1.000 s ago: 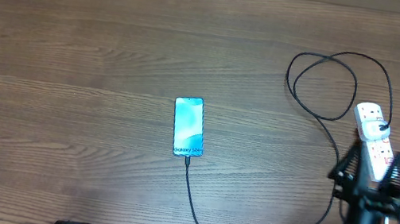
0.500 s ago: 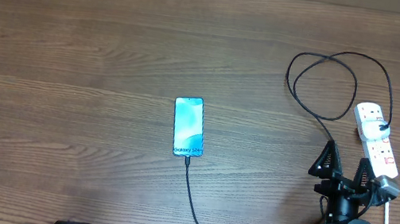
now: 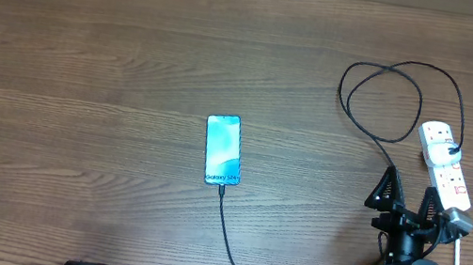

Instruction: Plug charger to phone and switch on socket

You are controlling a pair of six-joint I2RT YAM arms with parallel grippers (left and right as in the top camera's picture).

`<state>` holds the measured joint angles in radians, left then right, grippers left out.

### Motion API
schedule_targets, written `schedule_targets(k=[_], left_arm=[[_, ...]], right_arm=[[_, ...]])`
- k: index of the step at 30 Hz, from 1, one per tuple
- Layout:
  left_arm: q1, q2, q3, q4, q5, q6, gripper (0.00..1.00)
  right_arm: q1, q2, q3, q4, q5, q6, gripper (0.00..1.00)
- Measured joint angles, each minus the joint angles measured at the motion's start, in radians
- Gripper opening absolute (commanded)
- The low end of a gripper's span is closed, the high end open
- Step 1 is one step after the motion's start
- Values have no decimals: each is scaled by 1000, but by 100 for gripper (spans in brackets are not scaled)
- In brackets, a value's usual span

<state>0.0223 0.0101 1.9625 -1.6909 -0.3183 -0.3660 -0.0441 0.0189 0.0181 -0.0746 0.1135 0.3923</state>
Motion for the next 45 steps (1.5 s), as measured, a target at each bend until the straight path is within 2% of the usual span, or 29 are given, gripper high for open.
schedule_targets(k=[7,14,19,45], left_arm=[[0,0,0,0,0,0,100],[0,0,0,0,0,0,99],[0,0,0,0,0,0,100],[0,0,0,0,0,0,100]], right_arm=[[-6,-4,0,0,2,-15,100],[-8,-4,0,-4,-6,-190,100],[-8,-4,0,-4,-13,-236,100],[-8,-4,0,-4,-21,-260,100]])
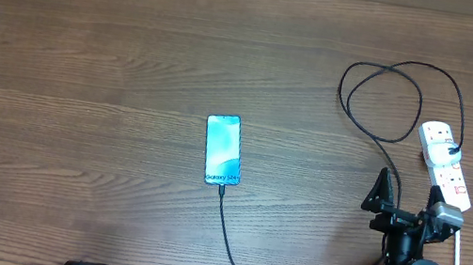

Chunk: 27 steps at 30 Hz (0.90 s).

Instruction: Plug charger to phone and switch on socket

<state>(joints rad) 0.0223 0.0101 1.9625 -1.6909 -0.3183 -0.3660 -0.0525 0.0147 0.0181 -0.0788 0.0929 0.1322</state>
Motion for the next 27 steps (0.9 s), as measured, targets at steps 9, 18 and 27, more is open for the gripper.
schedule_targets(k=[9,18,27], left_arm=[[-17,-2,-153,10,17,-90,100],[-28,-2,-653,399,29,-160,100],[-28,3,-1235,864,95,-160,100]], right_arm=[[0,0,0,-1,-1,-2,100],[0,0,0,-1,-7,-2,100],[0,-1,0,-1,-8,-2,100]])
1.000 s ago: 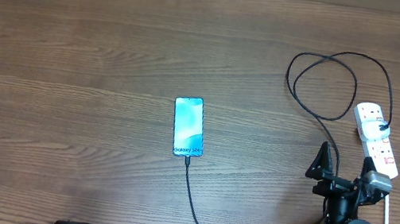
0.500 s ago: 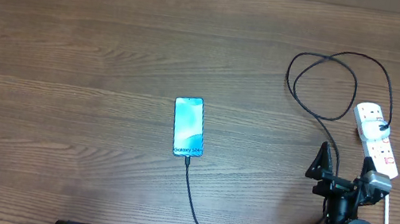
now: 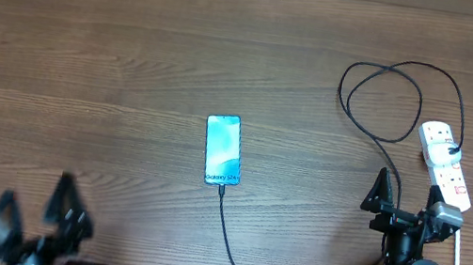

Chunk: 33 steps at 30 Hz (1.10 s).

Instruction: Plug charger to phone and switch on socket

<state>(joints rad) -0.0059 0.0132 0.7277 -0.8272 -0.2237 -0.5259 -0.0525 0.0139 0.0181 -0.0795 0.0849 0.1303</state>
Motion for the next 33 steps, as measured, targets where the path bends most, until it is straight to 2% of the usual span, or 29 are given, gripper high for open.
schedule_targets(k=[6,11,15,24,28,33], left_arm=[[2,0,-220,247,70,45,100],[2,0,-351,462,126,173,100],[2,0,-462,536,148,245,99],[2,0,-655,779,169,298,100],[2,0,-710,813,192,318,99],[2,0,-719,751,224,394,99]], right_arm=[[0,0,0,0,0,0,100],[0,0,0,0,0,0,100],[0,0,0,0,0,0,100],[0,0,0,0,1,0,100],[0,0,0,-1,0,0,100],[0,0,0,0,1,0,100]])
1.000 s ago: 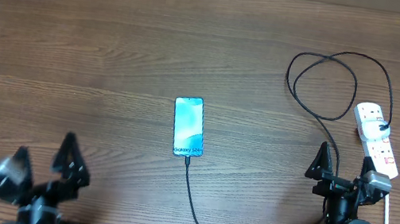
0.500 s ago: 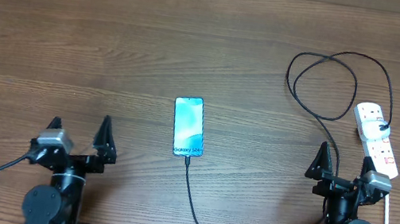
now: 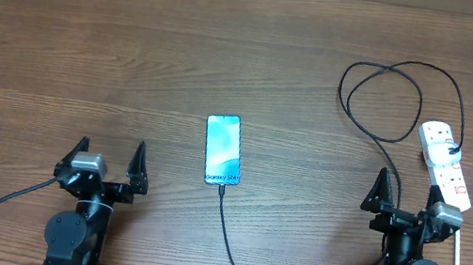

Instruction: Plug charger to phone and switch on socket

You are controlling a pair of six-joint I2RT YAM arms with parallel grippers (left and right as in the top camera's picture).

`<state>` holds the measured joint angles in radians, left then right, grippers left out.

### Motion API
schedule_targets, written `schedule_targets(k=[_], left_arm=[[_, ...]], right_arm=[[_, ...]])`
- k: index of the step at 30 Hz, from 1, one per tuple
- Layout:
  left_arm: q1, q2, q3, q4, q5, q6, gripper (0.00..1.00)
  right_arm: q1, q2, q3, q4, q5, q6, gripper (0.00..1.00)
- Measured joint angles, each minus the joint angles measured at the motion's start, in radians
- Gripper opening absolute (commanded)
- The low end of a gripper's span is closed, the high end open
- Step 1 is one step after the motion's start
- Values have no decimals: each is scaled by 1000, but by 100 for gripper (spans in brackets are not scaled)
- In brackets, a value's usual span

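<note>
The phone (image 3: 222,149) lies face up mid-table with its blue screen lit. A black charger cable (image 3: 232,251) is in its near end, runs toward me, then loops back to a plug (image 3: 452,149) in the white socket strip (image 3: 446,163) at the right. The strip's switches are too small to read. My left gripper (image 3: 111,147) stands open left of the phone and holds nothing. Just short of the strip's near end, my right gripper (image 3: 409,191) is open and also holds nothing.
The cable makes a wide loop (image 3: 394,100) behind the right gripper. A white lead runs from the strip toward the near right edge, beside the right arm. The wooden table (image 3: 90,33) spreads to the left and back.
My left arm was low and blurred at the near left corner. Now it stands upright nearer the phone with its fingers open. The right arm, phone and cable have not moved.
At first only the right arm showed, its open gripper touching the strip's near end, with the phone lit and the cable in it. The gripper then stood slightly left of the strip. The left arm later appeared at the near left and now stands beside the phone.
</note>
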<state>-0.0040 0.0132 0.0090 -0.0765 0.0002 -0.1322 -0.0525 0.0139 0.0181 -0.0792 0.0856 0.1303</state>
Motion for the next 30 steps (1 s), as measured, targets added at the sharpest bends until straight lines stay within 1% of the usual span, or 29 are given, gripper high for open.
schedule_targets(k=[4,8,15,22,30], left_arm=[[0,0,0,0,16,43,100],[0,0,0,0,21,62,100],[0,0,0,1,24,63,100],[45,0,0,1,26,65,100],[46,0,0,2,27,65,100]], right_arm=[[0,0,0,0,0,0,100],[0,0,0,0,0,0,100],[0,0,0,-1,0,0,100],[0,0,0,0,0,0,100],[0,0,0,0,0,0,100]])
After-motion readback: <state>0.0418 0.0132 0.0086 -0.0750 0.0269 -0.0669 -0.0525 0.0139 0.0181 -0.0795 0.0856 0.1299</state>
